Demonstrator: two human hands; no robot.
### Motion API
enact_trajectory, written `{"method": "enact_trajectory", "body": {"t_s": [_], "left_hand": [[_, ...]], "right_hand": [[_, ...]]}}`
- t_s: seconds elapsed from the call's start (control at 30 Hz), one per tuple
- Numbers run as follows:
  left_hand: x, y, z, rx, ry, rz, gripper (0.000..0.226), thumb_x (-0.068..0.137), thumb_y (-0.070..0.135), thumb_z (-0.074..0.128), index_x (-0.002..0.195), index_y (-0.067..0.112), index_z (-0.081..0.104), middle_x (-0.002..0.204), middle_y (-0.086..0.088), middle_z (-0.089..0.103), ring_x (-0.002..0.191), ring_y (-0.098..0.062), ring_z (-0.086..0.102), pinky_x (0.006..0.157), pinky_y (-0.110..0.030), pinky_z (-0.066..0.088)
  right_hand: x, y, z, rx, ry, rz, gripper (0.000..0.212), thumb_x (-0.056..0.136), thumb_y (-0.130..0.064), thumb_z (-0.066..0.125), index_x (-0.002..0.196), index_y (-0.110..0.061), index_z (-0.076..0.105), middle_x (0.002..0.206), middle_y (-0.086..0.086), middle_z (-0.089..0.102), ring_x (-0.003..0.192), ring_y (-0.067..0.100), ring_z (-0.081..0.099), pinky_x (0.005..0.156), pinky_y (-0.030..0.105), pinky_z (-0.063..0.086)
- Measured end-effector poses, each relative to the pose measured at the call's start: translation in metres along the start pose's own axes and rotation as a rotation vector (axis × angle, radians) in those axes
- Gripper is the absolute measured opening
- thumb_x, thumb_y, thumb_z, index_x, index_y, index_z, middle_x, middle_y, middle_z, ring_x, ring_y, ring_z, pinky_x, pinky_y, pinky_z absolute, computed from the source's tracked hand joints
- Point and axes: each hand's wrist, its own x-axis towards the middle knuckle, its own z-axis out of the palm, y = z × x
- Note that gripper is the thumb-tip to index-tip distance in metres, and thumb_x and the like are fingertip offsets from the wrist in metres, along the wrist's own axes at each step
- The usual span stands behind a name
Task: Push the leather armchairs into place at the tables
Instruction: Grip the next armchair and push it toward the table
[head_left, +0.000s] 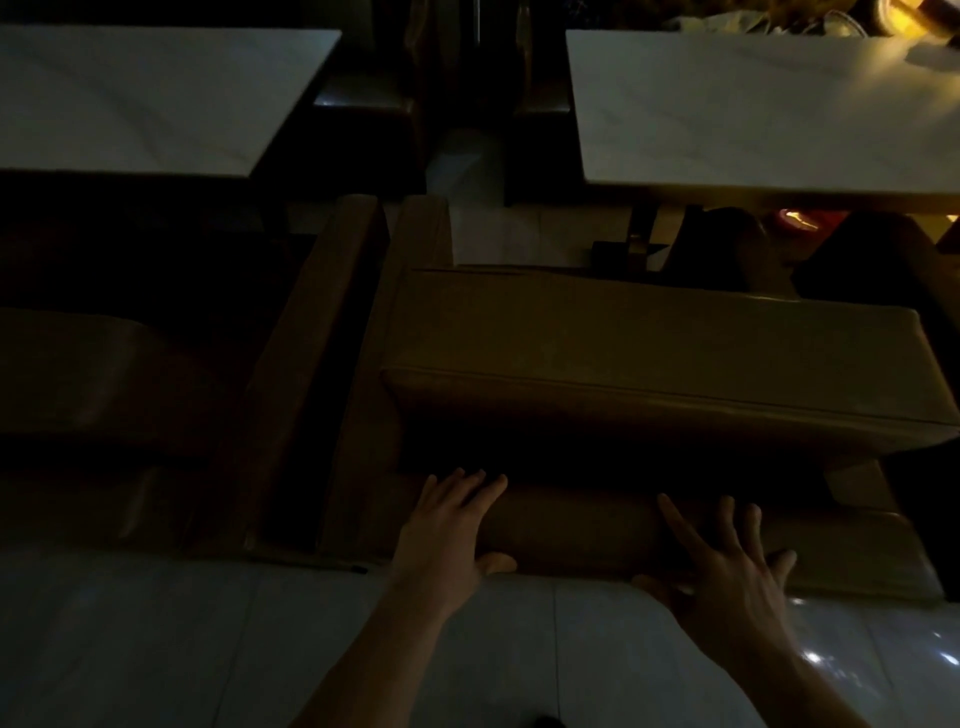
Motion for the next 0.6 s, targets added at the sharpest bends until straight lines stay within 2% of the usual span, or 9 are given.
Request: {"method": "enact_trajectory", "body": {"t_s": [0.13,0.2,0.33,0.6], "left_hand": [[-0.001,-0.0024,0.0016,-0.008,-0.018,0.004,0.092,0.079,0.068,0.062,0.153,0.044,0.014,0.162,0.014,0.018,0.15,-0.014,0.007,0.124,-0.039,0.003],[0.0005,-0.0029,0.0008,-0.008,-0.031,0.012,0.092,0.079,0.067,0.063,0.153,0.044,0.014,0.162,0.014,0.017,0.15,-0.014,0.006,0.124,-0.039,0.002],[0.0025,-0.0025,0.0006,-0.01,-0.046,0.006,0.093,0.079,0.066,0.064,0.153,0.043,0.013,0.163,0.013,0.016,0.15,-0.014,0.004,0.124,-0.04,0.0],[0.0028,0.0007,-0.001,0.016,-0.057,-0.009,0.094,0.079,0.063,0.066,0.153,0.044,0.012,0.163,0.014,0.016,0.15,-0.014,0.005,0.124,-0.041,0.002]], "right_hand": [[0.0007,0.0011,0.0014,-0.02,-0.014,0.004,0.098,0.073,-0.091,0.03,0.147,-0.052,-0.022,0.165,0.017,-0.01,0.15,0.044,-0.013,0.114,0.071,0.021],[0.0007,0.0003,-0.0001,-0.028,-0.02,-0.001,0.098,0.073,-0.09,0.03,0.149,-0.052,-0.019,0.164,0.017,-0.009,0.15,0.045,-0.013,0.113,0.072,0.021],[0.0024,0.0003,-0.0022,-0.002,-0.055,-0.011,0.099,0.077,-0.088,0.037,0.146,-0.05,-0.023,0.165,0.016,-0.014,0.15,0.046,-0.016,0.114,0.076,0.015],[0.0066,0.0037,0.0025,-0.034,-0.052,-0.015,0.098,0.074,-0.091,0.027,0.14,-0.052,-0.033,0.165,0.016,-0.017,0.149,0.046,-0.018,0.114,0.075,0.017]]}}
